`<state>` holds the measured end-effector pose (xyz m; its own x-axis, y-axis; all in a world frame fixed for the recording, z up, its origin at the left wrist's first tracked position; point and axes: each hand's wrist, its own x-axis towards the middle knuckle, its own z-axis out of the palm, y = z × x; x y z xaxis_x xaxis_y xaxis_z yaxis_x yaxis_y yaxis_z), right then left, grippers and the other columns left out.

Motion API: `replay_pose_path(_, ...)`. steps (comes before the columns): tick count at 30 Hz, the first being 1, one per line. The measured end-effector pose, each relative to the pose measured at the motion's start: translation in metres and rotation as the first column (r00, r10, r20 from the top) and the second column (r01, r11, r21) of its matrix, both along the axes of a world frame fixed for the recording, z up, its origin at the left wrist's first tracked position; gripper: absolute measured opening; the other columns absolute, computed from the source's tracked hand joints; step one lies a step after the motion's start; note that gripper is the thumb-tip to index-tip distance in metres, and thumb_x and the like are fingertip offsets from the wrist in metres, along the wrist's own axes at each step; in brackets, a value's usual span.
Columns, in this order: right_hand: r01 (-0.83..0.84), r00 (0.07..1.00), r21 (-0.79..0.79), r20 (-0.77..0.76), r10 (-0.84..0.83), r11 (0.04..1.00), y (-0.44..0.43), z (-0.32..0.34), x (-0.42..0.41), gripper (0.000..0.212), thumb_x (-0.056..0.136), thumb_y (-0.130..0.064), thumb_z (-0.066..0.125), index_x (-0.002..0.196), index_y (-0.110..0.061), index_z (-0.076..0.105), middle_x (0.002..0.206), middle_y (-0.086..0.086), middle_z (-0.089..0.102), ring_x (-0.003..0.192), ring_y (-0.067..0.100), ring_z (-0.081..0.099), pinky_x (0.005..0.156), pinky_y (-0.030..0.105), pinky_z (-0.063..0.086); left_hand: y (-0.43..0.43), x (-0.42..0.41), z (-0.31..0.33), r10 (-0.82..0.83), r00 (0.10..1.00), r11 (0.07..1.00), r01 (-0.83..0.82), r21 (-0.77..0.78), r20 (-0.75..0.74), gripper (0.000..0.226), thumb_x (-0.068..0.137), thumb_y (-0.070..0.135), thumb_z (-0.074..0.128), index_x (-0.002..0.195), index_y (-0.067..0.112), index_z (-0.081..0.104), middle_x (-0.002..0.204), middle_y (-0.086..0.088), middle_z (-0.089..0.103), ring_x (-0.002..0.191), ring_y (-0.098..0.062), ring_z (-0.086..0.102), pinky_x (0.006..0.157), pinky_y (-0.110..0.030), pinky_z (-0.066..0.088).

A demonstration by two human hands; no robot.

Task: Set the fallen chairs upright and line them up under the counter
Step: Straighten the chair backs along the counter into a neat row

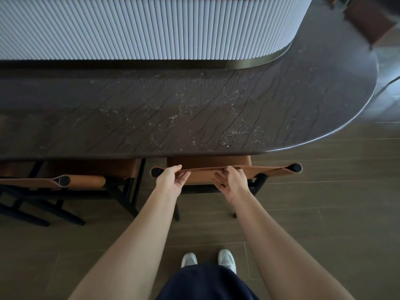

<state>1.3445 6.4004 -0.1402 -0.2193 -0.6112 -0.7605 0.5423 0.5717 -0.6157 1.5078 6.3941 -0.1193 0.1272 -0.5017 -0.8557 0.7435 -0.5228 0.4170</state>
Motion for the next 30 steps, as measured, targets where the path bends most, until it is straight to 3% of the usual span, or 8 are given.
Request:
replay_pose_path(3, 0.037, 0.999, -0.032, -0.017, -0.038, 0.999, 0.013, 0.001, -0.012, 0.045, 0.102, -0.013, 0.043, 0.146, -0.019, 0.038, 0.11, 0.005, 0.064, 0.105, 0.026, 0.065, 0.075, 0.04, 0.055, 0.009, -0.002, 0.001, -0.014, 1.0, 0.999, 0.014, -0.044, 0.0, 0.031, 0.09, -0.002, 0.06, 0.12, 0.001, 0.055, 0.108, -0.021, 0.063, 0.092, -0.031, 0.067, 0.067, -0.036, 0.059)
replay_pose_path(5, 0.073, 0.997, -0.054, -0.018, -0.075, 0.996, 0.021, 0.006, -0.021, 0.053, 0.101, -0.009, 0.044, 0.151, -0.019, 0.032, 0.118, 0.007, 0.063, 0.104, 0.026, 0.066, 0.071, 0.038, 0.056, 0.016, -0.006, 0.004, -0.024, 1.0, 0.997, 0.024, -0.068, -0.013, 0.028, 0.092, -0.002, 0.056, 0.12, 0.001, 0.054, 0.109, -0.023, 0.063, 0.094, -0.033, 0.068, 0.073, -0.037, 0.059)
replay_pose_path(9, 0.193, 0.978, -0.118, -0.054, -0.2, 0.974, 0.041, 0.015, -0.046, 0.063, 0.1, -0.004, 0.045, 0.156, -0.022, 0.02, 0.127, 0.005, 0.058, 0.098, 0.021, 0.067, 0.068, 0.032, 0.057, 0.029, -0.021, 0.015, -0.124, 0.992, 0.985, 0.123, -0.119, 0.006, 0.011, 0.094, -0.001, 0.052, 0.104, 0.0, 0.057, 0.109, -0.024, 0.064, 0.096, -0.033, 0.069, 0.074, -0.035, 0.06)
replay_pose_path(12, 0.222, 0.97, -0.193, -0.06, -0.237, 0.956, 0.061, 0.025, -0.068, 0.063, 0.098, -0.005, 0.053, 0.153, -0.019, 0.028, 0.127, 0.008, 0.061, 0.099, 0.021, 0.069, 0.07, 0.032, 0.057, 0.037, -0.035, 0.02, -0.171, 0.981, 0.97, 0.183, -0.163, 0.086, 0.007, 0.094, 0.001, 0.053, 0.1, 0.0, 0.057, 0.106, -0.021, 0.067, 0.095, -0.031, 0.07, 0.071, -0.033, 0.06)
replay_pose_path(16, 0.201, 0.968, -0.308, -0.08, -0.236, 0.93, 0.09, 0.042, -0.111, 0.051, 0.096, -0.004, 0.053, 0.145, -0.019, 0.046, 0.117, 0.006, 0.07, 0.101, 0.022, 0.071, 0.07, 0.03, 0.057, 0.052, -0.065, 0.031, -0.231, 0.943, 0.911, 0.296, -0.287, 0.238, 0.021, 0.093, 0.006, 0.057, 0.114, 0.005, 0.06, 0.102, -0.012, 0.071, 0.09, -0.024, 0.072, 0.067, -0.031, 0.059)
replay_pose_path(20, 0.119, 0.971, -0.407, -0.143, -0.191, 0.906, 0.124, 0.06, -0.155, 0.051, 0.095, -0.009, 0.056, 0.141, -0.029, 0.049, 0.106, -0.002, 0.075, 0.097, 0.018, 0.072, 0.075, 0.031, 0.056, 0.076, -0.107, 0.047, -0.119, 0.931, 0.854, 0.274, -0.443, 0.346, 0.025, 0.092, 0.007, 0.06, 0.114, 0.019, 0.065, 0.103, -0.003, 0.072, 0.091, -0.016, 0.072, 0.072, -0.029, 0.059)
replay_pose_path(24, 0.067, 0.97, -0.474, -0.177, -0.169, 0.878, 0.148, 0.079, -0.214, 0.053, 0.093, -0.015, 0.062, 0.139, -0.037, 0.049, 0.113, -0.002, 0.073, 0.1, 0.018, 0.071, 0.088, 0.04, 0.053, 0.1, -0.16, 0.061, -0.101, 0.933, 0.785, 0.288, -0.548, 0.346, 0.025, 0.092, 0.011, 0.061, 0.111, 0.025, 0.067, 0.108, 0.0, 0.072, 0.099, -0.015, 0.07, 0.085, -0.033, 0.056)
replay_pose_path(30, 0.091, 0.952, -0.541, -0.199, -0.232, 0.836, 0.183, 0.101, -0.307, 0.042, 0.097, -0.017, 0.055, 0.134, -0.038, 0.052, 0.115, -0.001, 0.073, 0.105, 0.02, 0.07, 0.091, 0.041, 0.051, 0.116, -0.243, 0.076, -0.172, 0.915, 0.696, 0.375, -0.613, 0.365, 0.021, 0.093, 0.016, 0.059, 0.107, 0.028, 0.069, 0.104, 0.007, 0.074, 0.101, -0.014, 0.07, 0.088, -0.033, 0.053)
